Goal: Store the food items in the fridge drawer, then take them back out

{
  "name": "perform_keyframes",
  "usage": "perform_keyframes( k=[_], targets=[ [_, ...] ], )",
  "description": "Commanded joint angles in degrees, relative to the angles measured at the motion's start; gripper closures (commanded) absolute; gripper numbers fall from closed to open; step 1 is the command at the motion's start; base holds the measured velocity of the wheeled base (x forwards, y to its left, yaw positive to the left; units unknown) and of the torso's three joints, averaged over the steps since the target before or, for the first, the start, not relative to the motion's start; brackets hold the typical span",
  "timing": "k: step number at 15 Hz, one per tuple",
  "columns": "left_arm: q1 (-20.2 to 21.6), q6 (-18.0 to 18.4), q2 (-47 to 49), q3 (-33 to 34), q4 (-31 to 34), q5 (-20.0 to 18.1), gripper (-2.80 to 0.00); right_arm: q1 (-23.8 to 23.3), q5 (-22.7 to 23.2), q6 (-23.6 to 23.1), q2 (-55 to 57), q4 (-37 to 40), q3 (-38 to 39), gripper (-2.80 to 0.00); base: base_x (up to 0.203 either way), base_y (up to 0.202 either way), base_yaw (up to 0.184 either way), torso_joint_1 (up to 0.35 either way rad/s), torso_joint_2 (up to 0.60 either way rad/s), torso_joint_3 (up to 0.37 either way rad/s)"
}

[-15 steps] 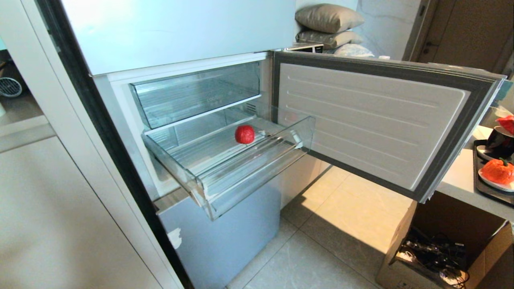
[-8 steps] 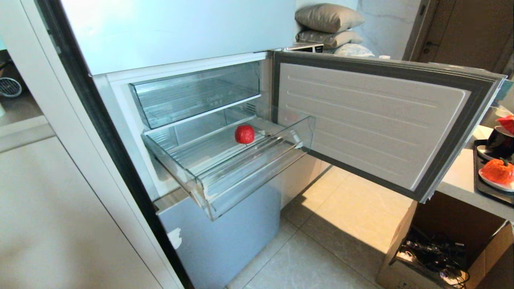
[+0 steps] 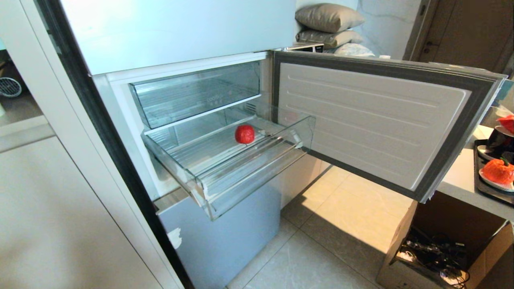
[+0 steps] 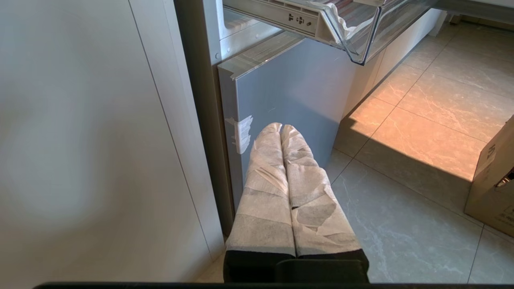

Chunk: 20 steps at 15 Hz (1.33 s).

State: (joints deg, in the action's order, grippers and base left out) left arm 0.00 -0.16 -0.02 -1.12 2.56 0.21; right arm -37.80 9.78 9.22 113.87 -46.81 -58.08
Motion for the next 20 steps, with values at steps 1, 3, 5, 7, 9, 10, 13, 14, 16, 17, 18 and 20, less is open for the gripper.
perform_keyframes(
  k=[1, 3, 5, 7, 9, 10, 13, 14, 16, 17, 18, 20],
  targets=[
    [0.0, 0.0, 0.0, 0.0, 0.0, 0.0, 0.0, 0.1, -1.4, -1.6, 5.6, 0.0, -4.4, -2.8, 0.0, 0.0, 0.0, 0.0, 0.0, 0.0],
    [0.0, 0.0, 0.0, 0.0, 0.0, 0.0, 0.0, 0.1, -2.2, -3.4, 8.3, 0.1, -6.3, -2.8, 0.0, 0.0, 0.0, 0.0, 0.0, 0.0],
    [0.0, 0.0, 0.0, 0.0, 0.0, 0.0, 0.0, 0.1, -2.3, -3.5, 11.0, 0.1, -8.6, -2.8, 0.0, 0.0, 0.0, 0.0, 0.0, 0.0],
    [0.1, 0.0, 0.0, 0.0, 0.0, 0.0, 0.0, 0.1, -2.3, -3.4, 12.9, 0.0, -11.2, -2.8, 0.0, 0.0, 0.0, 0.0, 0.0, 0.0],
    [0.0, 0.0, 0.0, 0.1, 0.0, 0.0, 0.0, 0.1, -3.2, -3.6, 14.2, -0.1, -12.7, -2.8, 0.0, 0.0, 0.0, 0.0, 0.0, 0.0],
    [0.0, 0.0, 0.0, 0.0, 0.0, 0.1, 0.0, 0.1, -3.3, -3.6, 14.7, -0.1, -13.2, -2.8, 0.0, 0.0, 0.0, 0.0, 0.0, 0.0],
    [0.0, 0.0, 0.0, 0.0, 0.0, 0.0, 0.0, 0.1, -3.0, -3.6, 15.7, -0.1, -13.8, -2.8, 0.0, 0.0, 0.0, 0.0, 0.0, 0.0],
    [0.0, 0.0, 0.0, 0.0, 0.0, 0.0, 0.0, 0.1, -2.8, -3.6, 16.2, -0.1, -14.3, -2.8, 0.0, 0.0, 0.0, 0.0, 0.0, 0.0],
    [0.0, 0.0, 0.0, 0.0, 0.0, 0.0, 0.0, 0.1, -2.8, -3.5, 17.4, -0.1, -16.4, -2.8, 0.0, 0.0, 0.0, 0.0, 0.0, 0.0],
    [0.0, 0.0, 0.0, 0.1, 0.0, 0.1, 0.0, 0.2, -2.7, -3.4, 17.7, -0.1, -17.2, -2.8, 0.0, 0.0, 0.0, 0.0, 0.0, 0.0],
    [0.0, 0.0, 0.0, 0.0, 0.0, 0.0, 0.0, 0.2, -2.7, -3.2, 18.2, -0.1, -17.7, -2.8, 0.0, 0.0, 0.0, 0.0, 0.0, 0.0],
    [0.0, 0.0, 0.0, 0.0, 0.0, 0.0, 0.0, 0.5, -2.5, -3.1, 19.2, -0.1, -19.2, -2.8, 0.0, 0.0, 0.0, 0.0, 0.0, 0.0]
  ],
)
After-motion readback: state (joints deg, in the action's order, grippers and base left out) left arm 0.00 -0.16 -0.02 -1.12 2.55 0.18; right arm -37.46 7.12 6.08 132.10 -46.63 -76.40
